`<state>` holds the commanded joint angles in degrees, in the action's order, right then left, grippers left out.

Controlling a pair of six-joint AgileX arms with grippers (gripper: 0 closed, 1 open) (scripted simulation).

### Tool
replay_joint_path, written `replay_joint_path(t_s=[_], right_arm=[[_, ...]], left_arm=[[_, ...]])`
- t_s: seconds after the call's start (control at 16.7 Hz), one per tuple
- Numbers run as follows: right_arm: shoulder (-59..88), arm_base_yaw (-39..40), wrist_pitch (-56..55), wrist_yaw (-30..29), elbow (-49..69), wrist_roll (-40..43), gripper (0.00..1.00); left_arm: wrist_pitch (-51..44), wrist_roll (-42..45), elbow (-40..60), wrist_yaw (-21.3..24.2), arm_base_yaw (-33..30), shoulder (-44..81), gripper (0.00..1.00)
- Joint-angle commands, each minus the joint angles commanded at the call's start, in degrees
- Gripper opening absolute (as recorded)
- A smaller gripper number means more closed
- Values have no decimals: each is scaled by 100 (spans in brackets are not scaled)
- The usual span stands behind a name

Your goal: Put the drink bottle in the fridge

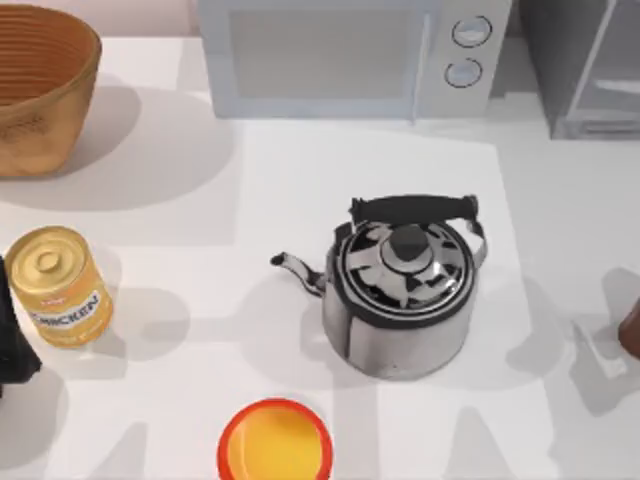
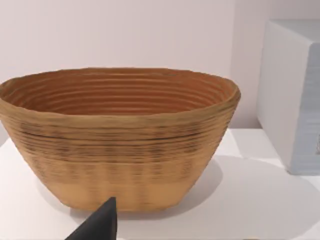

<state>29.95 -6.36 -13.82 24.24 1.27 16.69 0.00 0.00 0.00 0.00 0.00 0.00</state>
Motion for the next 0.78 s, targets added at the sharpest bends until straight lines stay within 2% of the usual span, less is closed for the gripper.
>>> replay_joint_path(t_s=[0.54, 0.78], right_arm=[[4363, -2076, -1988, 3611, 983, 1678, 100], [5896, -2940, -2543, 4898, 1245, 2260, 100]], left_arm=[[0, 0, 0, 0, 0, 0, 100], [0, 0, 0, 0, 0, 0, 100]])
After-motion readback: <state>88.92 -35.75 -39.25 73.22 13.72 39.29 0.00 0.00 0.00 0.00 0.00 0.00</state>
